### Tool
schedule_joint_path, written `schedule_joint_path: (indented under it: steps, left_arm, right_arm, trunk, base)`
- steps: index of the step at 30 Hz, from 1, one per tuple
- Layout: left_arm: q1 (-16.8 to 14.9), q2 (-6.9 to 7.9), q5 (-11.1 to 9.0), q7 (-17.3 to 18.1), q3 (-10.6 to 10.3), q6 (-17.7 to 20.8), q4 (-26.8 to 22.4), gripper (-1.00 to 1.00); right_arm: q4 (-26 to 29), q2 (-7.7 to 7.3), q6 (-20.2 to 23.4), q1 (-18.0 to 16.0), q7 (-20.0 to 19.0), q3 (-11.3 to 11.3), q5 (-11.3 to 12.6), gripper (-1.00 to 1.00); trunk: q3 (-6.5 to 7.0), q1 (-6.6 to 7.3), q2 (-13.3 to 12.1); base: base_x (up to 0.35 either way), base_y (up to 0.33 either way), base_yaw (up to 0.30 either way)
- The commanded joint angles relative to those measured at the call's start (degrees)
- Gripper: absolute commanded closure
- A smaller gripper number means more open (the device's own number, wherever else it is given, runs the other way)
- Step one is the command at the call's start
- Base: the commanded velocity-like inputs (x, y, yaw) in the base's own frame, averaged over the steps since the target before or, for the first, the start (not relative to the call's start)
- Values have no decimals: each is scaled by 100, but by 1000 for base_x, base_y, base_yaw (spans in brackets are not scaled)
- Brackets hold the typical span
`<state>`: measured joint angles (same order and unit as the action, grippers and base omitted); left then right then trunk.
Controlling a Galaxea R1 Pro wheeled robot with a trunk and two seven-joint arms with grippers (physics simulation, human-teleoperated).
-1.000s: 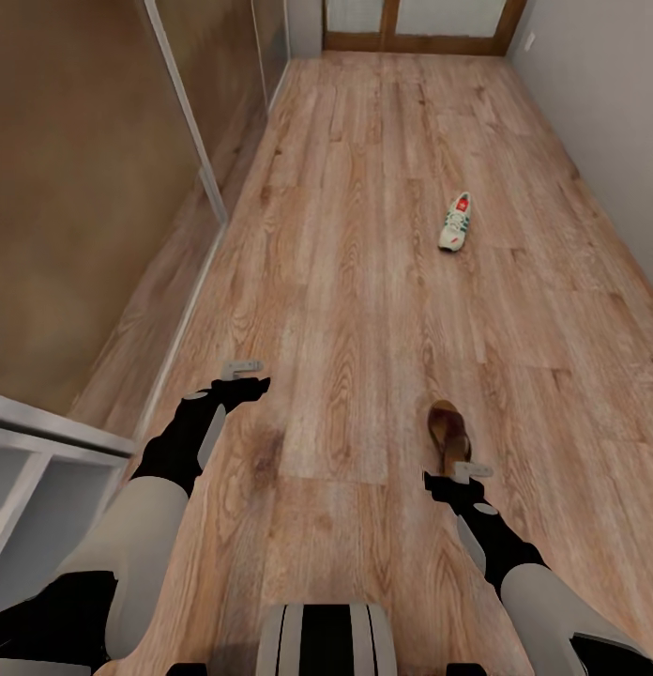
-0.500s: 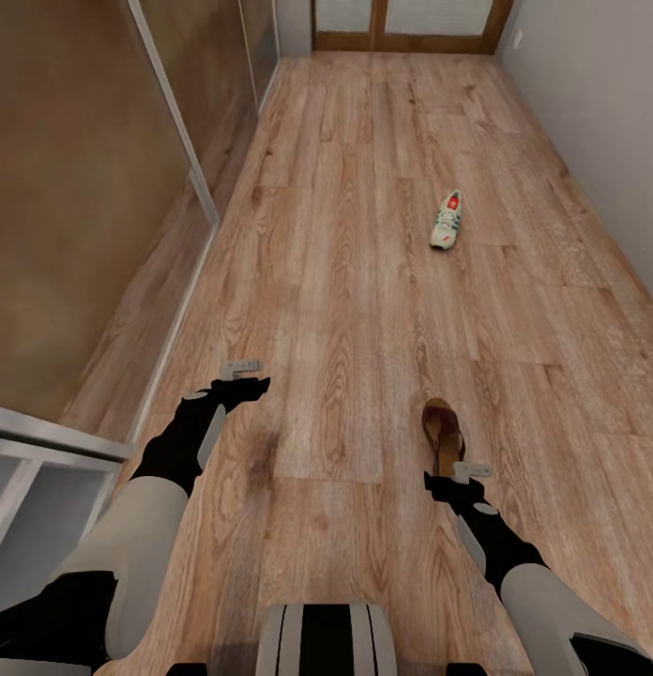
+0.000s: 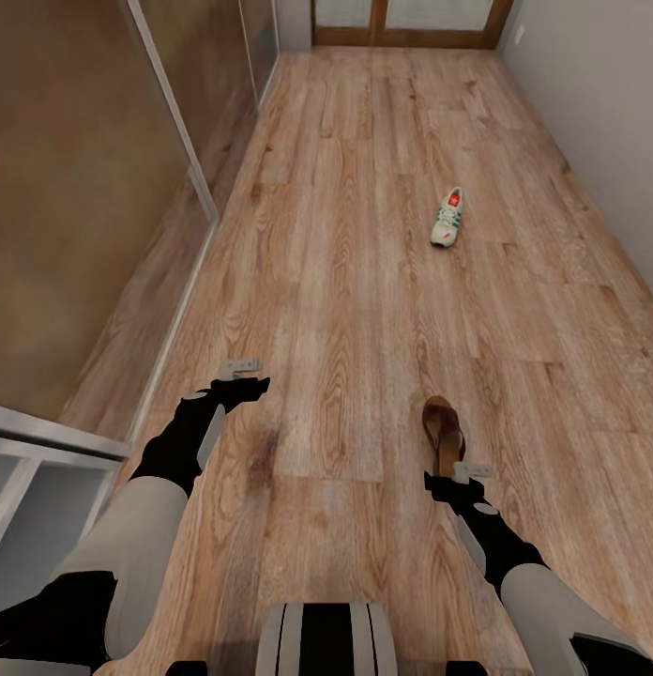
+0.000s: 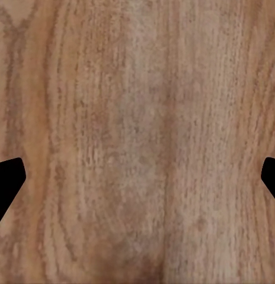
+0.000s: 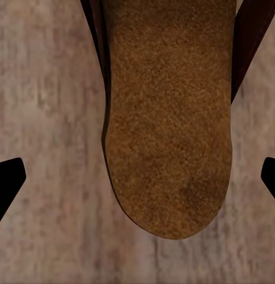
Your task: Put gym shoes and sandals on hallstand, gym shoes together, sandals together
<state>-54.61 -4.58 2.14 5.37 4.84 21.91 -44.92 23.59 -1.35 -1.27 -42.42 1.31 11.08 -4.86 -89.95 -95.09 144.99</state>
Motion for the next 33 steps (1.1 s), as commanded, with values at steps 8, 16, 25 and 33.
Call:
schedule_joint_path:
  steps: [8, 16, 25, 33]
  left_arm:
    - [0, -8, 23, 48, 35, 32, -8, -100]
    - [2, -8, 23, 51, 35, 32, -8, -100]
    - [3, -8, 23, 52, 35, 32, -8, -100]
    - [3, -1, 23, 52, 35, 24, -8, -100]
  right_arm:
    - [4, 4, -13, -3, 1, 33, -51, -100]
    - [3, 4, -13, -3, 2, 34, -51, -100]
    - [5, 4, -13, -3, 5, 32, -51, -100]
    - [5, 4, -13, -3, 2, 33, -51, -100]
  trunk:
    - [-9, 1, 1]
    - [-56, 1, 1]
    - [-127, -7, 5]
    - [-128, -7, 5]
  base:
    - [0, 0, 0]
    - [0, 0, 0]
    - [0, 0, 0]
    - [0, 0, 0]
